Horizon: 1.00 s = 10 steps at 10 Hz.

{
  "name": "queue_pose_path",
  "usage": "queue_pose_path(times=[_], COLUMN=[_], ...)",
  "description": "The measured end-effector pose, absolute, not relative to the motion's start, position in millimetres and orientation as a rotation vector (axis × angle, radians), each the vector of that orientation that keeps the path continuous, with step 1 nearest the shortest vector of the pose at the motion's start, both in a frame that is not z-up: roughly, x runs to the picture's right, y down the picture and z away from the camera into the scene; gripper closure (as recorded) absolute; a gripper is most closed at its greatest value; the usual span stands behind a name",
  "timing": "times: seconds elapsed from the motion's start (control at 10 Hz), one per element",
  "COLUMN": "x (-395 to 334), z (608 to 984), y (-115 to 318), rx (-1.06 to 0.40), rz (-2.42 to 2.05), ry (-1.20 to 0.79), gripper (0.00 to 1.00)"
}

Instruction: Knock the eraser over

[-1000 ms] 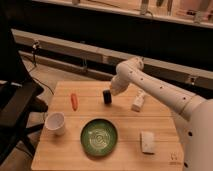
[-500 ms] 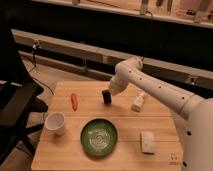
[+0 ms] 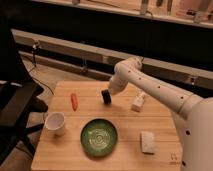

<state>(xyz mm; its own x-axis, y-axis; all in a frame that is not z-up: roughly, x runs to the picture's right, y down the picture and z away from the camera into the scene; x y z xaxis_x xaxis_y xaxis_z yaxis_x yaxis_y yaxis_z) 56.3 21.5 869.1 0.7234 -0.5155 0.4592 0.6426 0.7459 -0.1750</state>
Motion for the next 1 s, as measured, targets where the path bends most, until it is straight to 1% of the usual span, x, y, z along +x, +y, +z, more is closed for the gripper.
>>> queue_pose_path(times=[1.0], x=[48.2], z=[870.4], y=[20.4], rx=[-0.330], rz=[-0.668], ry=[-0.406], gripper=[1.00])
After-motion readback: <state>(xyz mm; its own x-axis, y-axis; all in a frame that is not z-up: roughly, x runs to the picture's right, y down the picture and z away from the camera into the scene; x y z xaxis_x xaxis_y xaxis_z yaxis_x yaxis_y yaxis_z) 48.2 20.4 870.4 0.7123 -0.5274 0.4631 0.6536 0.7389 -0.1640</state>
